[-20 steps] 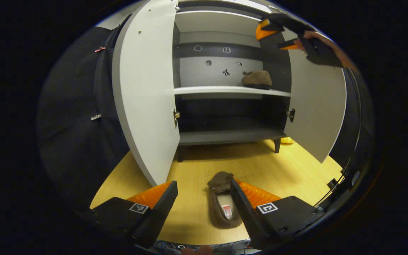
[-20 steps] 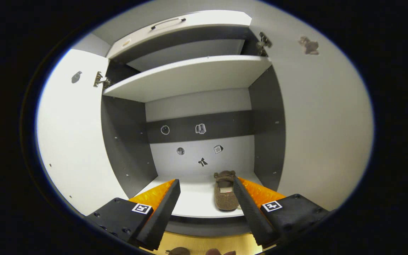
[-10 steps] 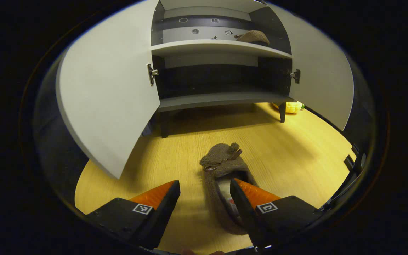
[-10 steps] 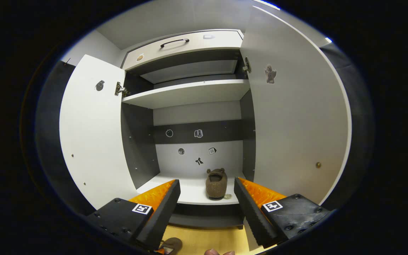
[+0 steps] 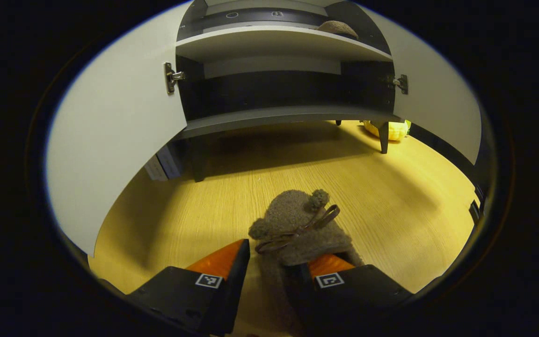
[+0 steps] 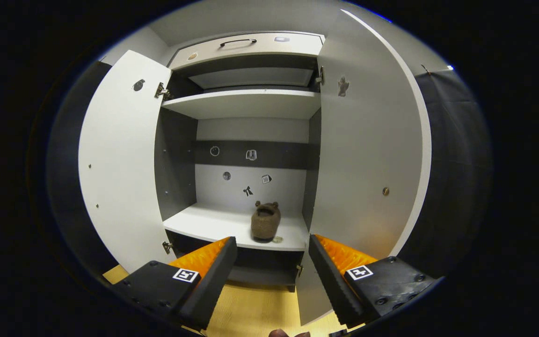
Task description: Grab one shoe with the right hand and put it into the shoe cabinet, grab the other shoe with the left hand and put it into the shoe cabinet; then close the right door with the right hand and the left door with the left hand.
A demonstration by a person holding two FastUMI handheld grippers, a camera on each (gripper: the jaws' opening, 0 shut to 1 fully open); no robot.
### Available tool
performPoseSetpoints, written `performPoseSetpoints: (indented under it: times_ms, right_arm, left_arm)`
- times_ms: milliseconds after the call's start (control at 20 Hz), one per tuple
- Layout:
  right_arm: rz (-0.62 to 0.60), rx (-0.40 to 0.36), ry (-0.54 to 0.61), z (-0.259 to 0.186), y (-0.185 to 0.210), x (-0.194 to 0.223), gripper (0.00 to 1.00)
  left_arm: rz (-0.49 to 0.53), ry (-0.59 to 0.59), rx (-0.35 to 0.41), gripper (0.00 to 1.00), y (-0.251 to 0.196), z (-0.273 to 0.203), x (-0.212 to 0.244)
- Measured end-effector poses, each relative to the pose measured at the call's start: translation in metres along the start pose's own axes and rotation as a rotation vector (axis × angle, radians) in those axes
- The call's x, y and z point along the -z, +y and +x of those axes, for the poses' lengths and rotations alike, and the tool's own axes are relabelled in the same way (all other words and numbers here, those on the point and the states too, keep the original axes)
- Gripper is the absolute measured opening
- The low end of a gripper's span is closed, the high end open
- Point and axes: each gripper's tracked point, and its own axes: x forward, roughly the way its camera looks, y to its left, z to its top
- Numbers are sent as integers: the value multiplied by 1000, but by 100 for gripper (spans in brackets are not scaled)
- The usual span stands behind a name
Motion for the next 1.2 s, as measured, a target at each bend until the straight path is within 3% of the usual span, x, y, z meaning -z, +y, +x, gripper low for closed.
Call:
performPoseSetpoints:
  times_ms: [50,100,300,500,750,1200]
  right_arm:
    - [4,2,-3,-1,-1,-2,98]
    - [7,5,-9,-1,-2,-3,98]
    - [29,6,-24,-8,-4,-8,98]
    - [57,10,-12,-16,-12,-4,98]
    - [57,15,1,-28,-23,-1,98]
    - [100,5,-1,-43,-39,1,98]
  left_arm:
    - [4,-1,-6,53,0,3,-3]
    - [14,2,-23,36,2,4,-4]
    - [52,46,-79,12,6,-2,-3]
    - [23,59,-97,11,10,-30,-20]
    - [14,67,-193,11,24,-82,-68]
    - [-69,-104,-159,11,18,-158,-245]
